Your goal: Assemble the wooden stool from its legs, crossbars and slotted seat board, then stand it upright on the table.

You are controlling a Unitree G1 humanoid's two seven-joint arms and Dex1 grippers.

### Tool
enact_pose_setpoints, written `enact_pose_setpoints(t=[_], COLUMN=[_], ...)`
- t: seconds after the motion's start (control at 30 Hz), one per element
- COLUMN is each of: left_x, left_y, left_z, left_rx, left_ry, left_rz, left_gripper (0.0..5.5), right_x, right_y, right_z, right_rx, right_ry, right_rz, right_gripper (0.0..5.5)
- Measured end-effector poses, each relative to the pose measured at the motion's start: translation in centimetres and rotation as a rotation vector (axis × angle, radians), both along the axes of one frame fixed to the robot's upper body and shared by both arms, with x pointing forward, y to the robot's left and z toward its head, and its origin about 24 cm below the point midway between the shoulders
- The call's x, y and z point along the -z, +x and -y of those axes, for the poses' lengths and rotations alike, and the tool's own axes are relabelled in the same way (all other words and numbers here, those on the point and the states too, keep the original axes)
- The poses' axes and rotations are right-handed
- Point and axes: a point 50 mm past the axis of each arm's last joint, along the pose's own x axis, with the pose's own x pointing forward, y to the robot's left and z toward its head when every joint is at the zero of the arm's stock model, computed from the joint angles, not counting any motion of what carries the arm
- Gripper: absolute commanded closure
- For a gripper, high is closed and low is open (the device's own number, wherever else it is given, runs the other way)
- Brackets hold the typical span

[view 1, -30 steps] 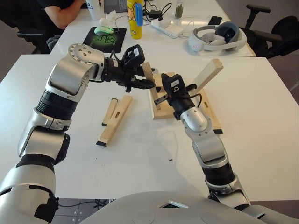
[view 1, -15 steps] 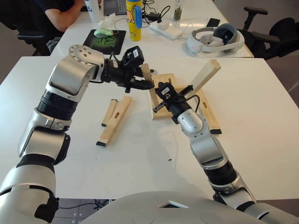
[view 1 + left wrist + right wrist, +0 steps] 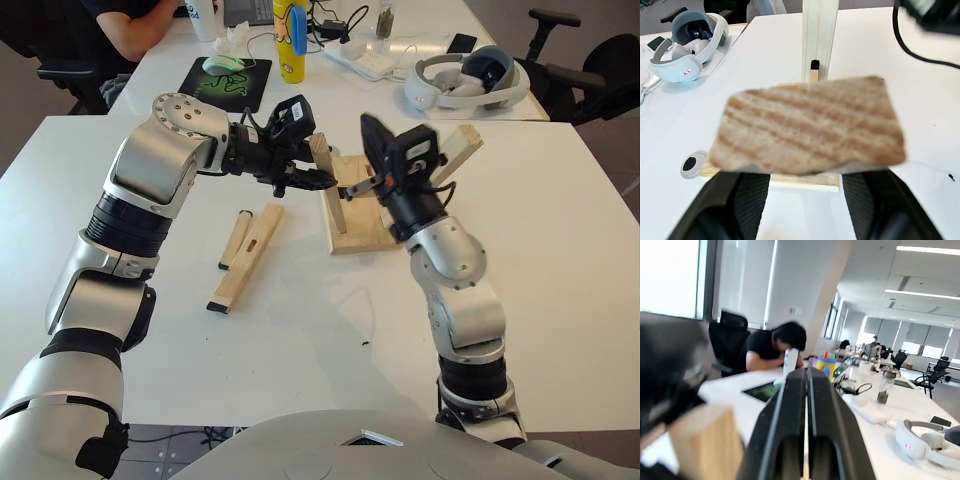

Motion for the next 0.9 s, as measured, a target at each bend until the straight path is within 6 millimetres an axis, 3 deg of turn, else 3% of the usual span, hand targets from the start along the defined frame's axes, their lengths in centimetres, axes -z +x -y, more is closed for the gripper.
enact_pose_setpoints(t=[0.07, 0.17, 0.27, 0.33, 0.4, 0.5, 0.67, 0.8, 0.9], left_x=[0.0, -0.1, -0.2, -0.3, -0.4, -0.4, -0.5, -0.5, -0.5], left_y=[0.0, 0.0, 0.0, 0.1, 0.1, 0.2, 0.3, 0.4, 0.4], left_z=[-0.1, -0.1, -0.3, -0.4, -0.4, -0.4, -0.6, -1.3, -1.0], left_rx=[0.001, 0.003, 0.003, 0.000, 0.003, 0.006, 0.004, -0.018, -0.014], left_ry=[0.000, -0.001, 0.000, 0.001, 0.000, 0.000, 0.007, 0.030, 0.029], left_rz=[-0.001, 0.002, 0.003, 0.003, 0.006, 0.005, -0.003, -0.009, 0.000], left_gripper=[3.47, 3.47, 3.47, 3.47, 3.47, 3.47, 3.47, 3.47, 3.47], right_x=[-2.2, -2.6, -1.6, 0.4, 1.9, 4.4, 5.4, 6.9, 7.6], right_y=[0.0, 0.1, 0.2, 0.5, 0.9, 1.6, 1.7, 0.7, 0.8], right_z=[2.6, 6.7, 11.8, 13.2, 13.4, 11.4, 7.5, 6.2, 6.5], right_rx=[0.070, 0.203, 0.403, 0.458, 0.461, 0.308, 0.104, 0.037, 0.065], right_ry=[0.083, 0.109, 0.113, 0.114, 0.108, 0.083, -0.043, -0.172, -0.205], right_rz=[0.064, 0.064, -0.016, -0.128, -0.216, -0.364, -0.411, -0.470, -0.504], right_gripper=[5.50, 5.50, 5.50, 5.50, 5.50, 5.50, 5.50, 5.50, 5.50])
